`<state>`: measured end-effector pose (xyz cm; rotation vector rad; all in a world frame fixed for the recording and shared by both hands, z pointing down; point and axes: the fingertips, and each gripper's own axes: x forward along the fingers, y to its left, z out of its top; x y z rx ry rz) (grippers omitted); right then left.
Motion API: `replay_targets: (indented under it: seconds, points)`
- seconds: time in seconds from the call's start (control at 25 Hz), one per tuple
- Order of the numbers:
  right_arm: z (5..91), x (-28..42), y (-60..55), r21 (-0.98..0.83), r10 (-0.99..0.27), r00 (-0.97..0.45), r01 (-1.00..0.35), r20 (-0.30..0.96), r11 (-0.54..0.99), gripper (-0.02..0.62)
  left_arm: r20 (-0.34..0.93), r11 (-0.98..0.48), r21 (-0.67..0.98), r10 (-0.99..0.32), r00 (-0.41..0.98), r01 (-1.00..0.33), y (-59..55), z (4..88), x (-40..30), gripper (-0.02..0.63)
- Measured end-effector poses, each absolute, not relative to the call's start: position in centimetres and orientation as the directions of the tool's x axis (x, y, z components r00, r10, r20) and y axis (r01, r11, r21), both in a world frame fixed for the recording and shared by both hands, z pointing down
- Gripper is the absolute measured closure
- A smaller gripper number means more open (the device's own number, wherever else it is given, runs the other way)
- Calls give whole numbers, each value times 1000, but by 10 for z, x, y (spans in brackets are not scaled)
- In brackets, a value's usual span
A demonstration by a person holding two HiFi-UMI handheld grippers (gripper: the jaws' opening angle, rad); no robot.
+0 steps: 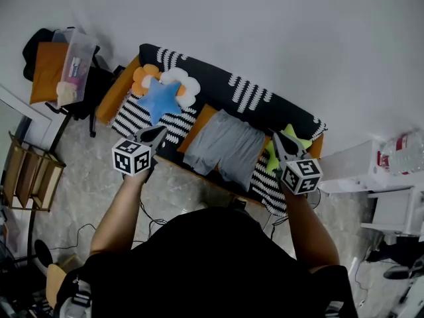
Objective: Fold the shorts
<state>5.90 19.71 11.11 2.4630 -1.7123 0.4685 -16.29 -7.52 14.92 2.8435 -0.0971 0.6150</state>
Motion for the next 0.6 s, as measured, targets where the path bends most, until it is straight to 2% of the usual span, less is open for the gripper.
replay_targets:
  seconds: [0.6]
  points:
    - [111,119,147,-101,-940,175,-972,293,-213,586,427,-942,193,-173,888,-276,-85,143,-152,588]
